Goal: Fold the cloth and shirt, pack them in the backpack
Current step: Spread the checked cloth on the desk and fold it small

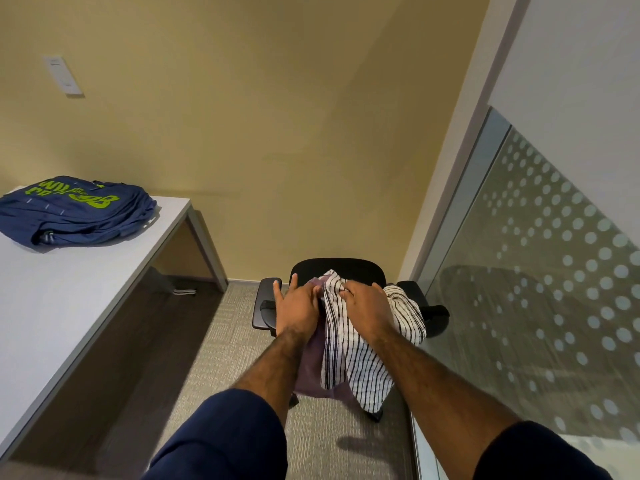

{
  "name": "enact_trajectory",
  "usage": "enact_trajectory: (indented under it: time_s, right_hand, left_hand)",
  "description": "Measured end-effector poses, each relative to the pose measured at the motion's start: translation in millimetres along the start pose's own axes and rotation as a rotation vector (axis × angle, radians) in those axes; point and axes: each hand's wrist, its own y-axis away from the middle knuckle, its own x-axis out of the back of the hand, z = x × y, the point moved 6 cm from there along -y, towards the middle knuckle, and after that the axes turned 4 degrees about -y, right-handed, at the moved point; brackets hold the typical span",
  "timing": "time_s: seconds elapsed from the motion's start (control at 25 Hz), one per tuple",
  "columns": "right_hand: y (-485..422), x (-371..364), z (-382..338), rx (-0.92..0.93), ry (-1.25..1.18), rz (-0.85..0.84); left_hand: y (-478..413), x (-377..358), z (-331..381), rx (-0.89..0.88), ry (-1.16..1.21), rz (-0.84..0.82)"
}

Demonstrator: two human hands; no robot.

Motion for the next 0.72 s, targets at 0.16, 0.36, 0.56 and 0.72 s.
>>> enact_trajectory:
  time_s: [0.16, 0.36, 0.56, 0.72]
  right_hand:
    - [-20, 9, -37, 0.069, -0.099, 0.071]
    - [-51, 4, -110, 0.143, -0.225, 0.088]
    - [-76, -17, -216, 0.274, -0.262, 0.076]
    - [-94, -48, -313, 0.373, -0.296, 0.075]
  left_hand:
    - [-8, 36, -1, -0.004, 0.110, 0.114]
    - [-21, 102, -35, 0.049, 0.179, 0.329]
    - [-45, 176, -113, 0.097, 0.128, 0.478]
    - [-50, 254, -173, 0.126, 0.088, 0.592]
